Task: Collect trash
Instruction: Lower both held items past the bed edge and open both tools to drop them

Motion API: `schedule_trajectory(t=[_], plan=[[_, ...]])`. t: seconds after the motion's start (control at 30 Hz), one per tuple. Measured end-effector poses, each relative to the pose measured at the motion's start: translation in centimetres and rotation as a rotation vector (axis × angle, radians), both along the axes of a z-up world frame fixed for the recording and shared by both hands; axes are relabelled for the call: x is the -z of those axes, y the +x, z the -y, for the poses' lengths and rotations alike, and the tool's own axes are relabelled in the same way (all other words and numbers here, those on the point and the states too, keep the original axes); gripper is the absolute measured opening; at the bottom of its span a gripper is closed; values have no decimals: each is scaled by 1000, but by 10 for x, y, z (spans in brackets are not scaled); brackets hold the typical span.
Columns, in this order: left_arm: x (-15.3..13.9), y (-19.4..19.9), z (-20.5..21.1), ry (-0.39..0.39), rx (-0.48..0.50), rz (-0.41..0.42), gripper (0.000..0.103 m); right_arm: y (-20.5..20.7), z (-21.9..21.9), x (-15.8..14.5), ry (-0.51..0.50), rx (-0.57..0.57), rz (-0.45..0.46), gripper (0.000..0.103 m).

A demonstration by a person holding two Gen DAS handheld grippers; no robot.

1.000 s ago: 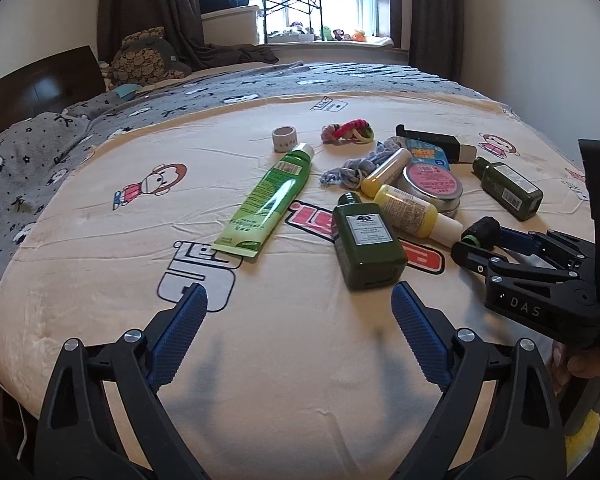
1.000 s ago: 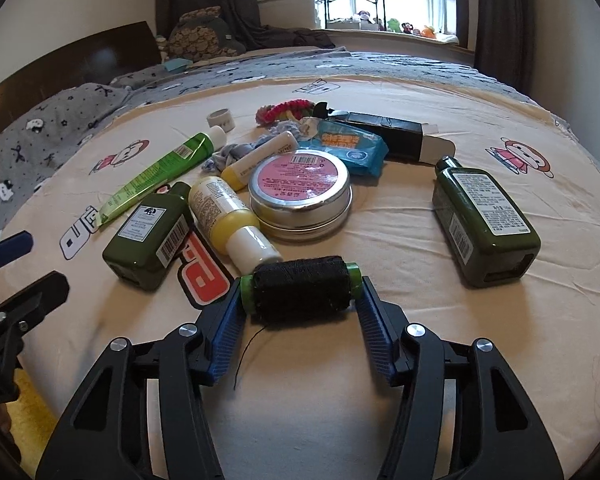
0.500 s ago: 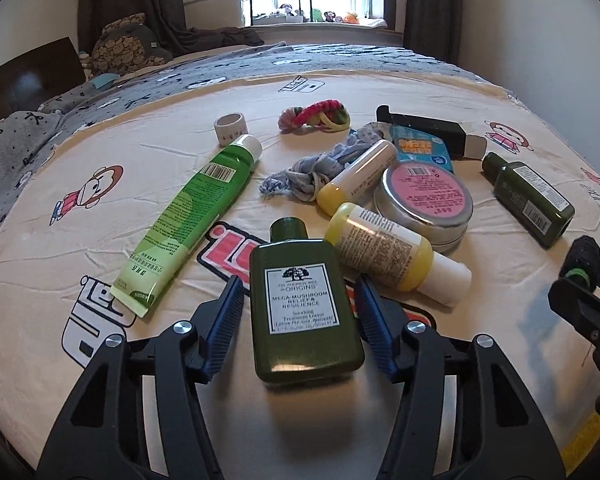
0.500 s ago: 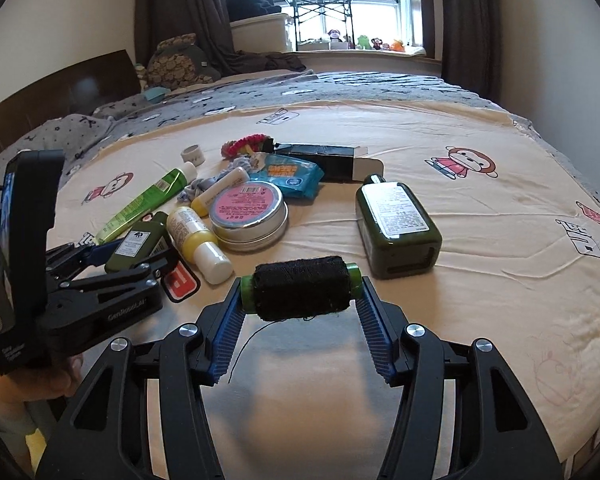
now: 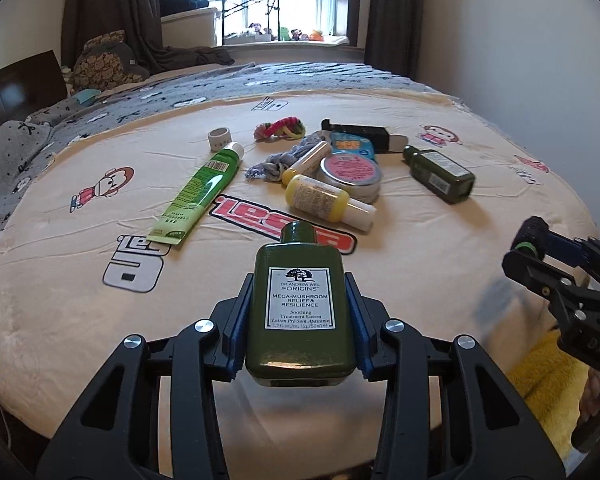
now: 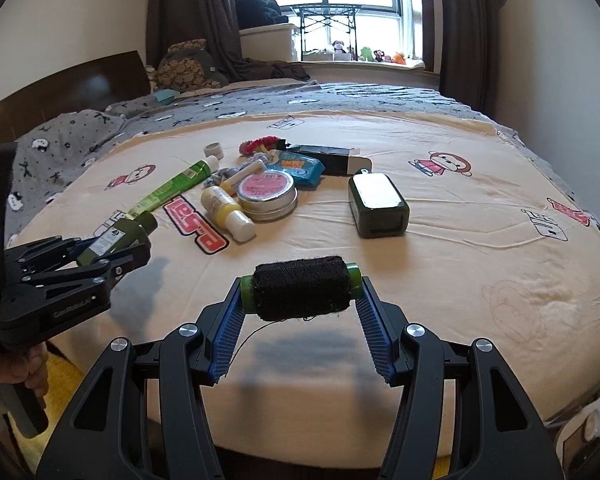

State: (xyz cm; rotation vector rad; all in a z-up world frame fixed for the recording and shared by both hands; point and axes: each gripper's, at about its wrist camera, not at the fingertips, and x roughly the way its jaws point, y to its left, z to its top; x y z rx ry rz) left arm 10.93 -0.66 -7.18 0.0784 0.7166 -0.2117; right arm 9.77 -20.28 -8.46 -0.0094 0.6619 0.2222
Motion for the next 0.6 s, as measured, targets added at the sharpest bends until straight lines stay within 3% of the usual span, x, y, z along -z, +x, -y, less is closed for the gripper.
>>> schedule_trajectory(t=[0.13, 0.23, 0.43, 0.6], plan=[[-4, -49, -2, -9, 47, 11, 40, -32, 5, 4, 27, -37, -46, 56], [7, -78, 1, -15, 84, -26, 40, -54, 5, 15, 14, -56, -85, 56], [42, -111, 7, -18, 127, -137, 40, -76, -2, 52, 8, -85, -204, 56], [87, -120, 9, -35, 146, -287, 40, -79, -9, 89, 23, -92, -323, 56]])
